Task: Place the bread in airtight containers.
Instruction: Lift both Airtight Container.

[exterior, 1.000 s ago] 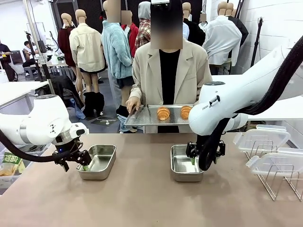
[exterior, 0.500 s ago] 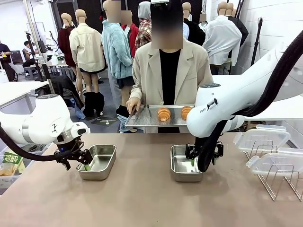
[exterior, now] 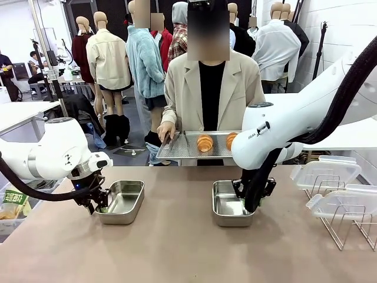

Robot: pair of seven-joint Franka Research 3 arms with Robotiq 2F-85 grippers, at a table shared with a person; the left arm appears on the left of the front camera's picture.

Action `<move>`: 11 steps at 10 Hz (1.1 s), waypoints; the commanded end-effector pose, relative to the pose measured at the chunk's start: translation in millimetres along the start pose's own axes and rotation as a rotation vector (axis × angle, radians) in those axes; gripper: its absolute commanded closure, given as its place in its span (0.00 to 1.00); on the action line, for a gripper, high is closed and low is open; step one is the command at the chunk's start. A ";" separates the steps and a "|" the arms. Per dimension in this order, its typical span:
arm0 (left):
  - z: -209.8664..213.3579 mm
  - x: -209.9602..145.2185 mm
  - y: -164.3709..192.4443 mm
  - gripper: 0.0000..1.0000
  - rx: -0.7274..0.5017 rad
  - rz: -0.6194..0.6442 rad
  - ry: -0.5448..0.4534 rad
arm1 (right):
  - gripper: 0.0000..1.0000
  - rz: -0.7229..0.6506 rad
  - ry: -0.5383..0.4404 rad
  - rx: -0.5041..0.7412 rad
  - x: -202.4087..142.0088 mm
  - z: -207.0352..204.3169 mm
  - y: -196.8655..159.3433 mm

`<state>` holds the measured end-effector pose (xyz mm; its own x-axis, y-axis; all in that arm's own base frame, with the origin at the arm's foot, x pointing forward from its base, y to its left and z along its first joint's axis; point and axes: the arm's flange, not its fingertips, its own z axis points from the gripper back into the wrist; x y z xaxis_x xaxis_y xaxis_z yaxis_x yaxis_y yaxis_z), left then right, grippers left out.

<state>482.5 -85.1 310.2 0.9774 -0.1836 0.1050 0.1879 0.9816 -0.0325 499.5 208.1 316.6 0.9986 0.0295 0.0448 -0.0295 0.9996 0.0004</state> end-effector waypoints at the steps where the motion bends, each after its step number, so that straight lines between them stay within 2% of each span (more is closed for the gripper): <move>1: 1.3 1.8 0.3 1.00 -0.023 -0.022 -0.016 | 1.00 -0.035 0.001 -0.041 4.8 -2.5 6.2; 6: 6.4 -0.7 -5.3 1.00 -0.036 -0.033 -0.020 | 1.00 -0.062 0.004 -0.060 8.9 -1.3 7.3; 8: 11.2 -7.5 -8.4 1.00 -0.041 -0.026 -0.027 | 1.00 -0.071 0.056 -0.103 17.9 -4.3 9.9; 9: 15.8 -12.6 -4.2 1.00 -0.025 -0.018 -0.031 | 1.00 -0.043 0.011 -0.007 2.3 1.4 1.3; 11: 3.5 -0.2 -7.3 1.00 -0.019 -0.018 -0.008 | 1.00 -0.043 0.011 -0.007 2.3 1.4 1.3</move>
<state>477.3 -91.2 313.9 0.9734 -0.2010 0.1102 0.2073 0.9771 -0.0486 504.7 211.5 320.2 0.9996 -0.0164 0.0210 0.0168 0.9997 -0.0187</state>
